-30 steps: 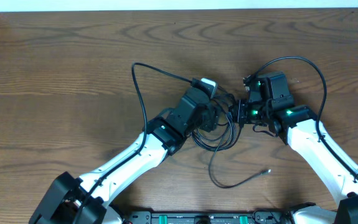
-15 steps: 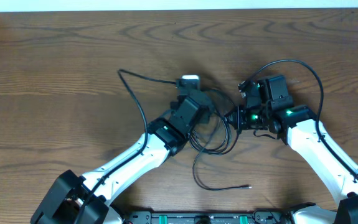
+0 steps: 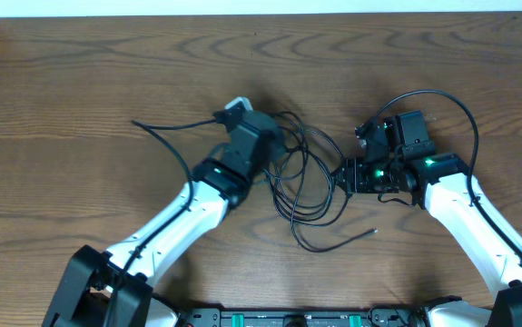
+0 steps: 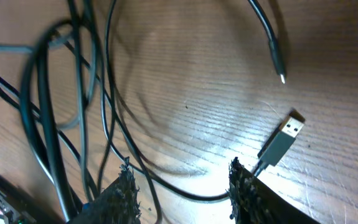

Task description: Untangle cables

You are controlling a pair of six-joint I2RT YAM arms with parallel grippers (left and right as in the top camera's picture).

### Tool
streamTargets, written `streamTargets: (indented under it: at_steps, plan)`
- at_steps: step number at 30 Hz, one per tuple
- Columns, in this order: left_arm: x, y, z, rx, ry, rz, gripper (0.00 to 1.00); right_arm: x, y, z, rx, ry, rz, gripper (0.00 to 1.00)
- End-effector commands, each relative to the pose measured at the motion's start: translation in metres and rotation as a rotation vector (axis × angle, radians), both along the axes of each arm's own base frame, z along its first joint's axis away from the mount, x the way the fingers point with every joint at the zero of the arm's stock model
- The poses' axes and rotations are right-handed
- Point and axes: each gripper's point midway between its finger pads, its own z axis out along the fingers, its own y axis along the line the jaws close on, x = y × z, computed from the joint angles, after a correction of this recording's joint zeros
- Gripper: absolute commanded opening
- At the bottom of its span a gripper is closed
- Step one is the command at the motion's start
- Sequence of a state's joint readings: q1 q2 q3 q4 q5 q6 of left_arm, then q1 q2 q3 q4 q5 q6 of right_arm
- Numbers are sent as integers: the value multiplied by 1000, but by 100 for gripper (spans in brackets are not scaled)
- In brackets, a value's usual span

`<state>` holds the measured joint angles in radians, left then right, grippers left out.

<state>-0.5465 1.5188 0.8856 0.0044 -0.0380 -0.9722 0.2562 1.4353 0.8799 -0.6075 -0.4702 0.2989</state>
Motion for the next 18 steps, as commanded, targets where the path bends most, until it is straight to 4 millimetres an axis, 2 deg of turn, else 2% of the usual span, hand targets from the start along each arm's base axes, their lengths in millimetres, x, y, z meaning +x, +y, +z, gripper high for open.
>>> streamTargets:
  at_steps: [1,3,6,9,11,18]
  plan:
    - [6,-2,7,-131,35,-52,8,1,-10,0,-56,-20,-18,46]
    - [11,-8,21,-185,-7,-151,8,1,-23,-7,-134,-16,-50,49]
    - [10,-30,56,-260,-157,-401,8,2,-47,-15,-258,1,-135,54]
    - [-7,-52,97,-344,-335,-675,8,5,-54,-16,-289,-9,-165,54]
    - [-19,-59,113,-386,-395,-781,8,11,-53,-14,-279,-30,-172,54]
    - [-49,-69,124,-413,-470,-994,8,21,-38,8,-114,-72,-157,57]
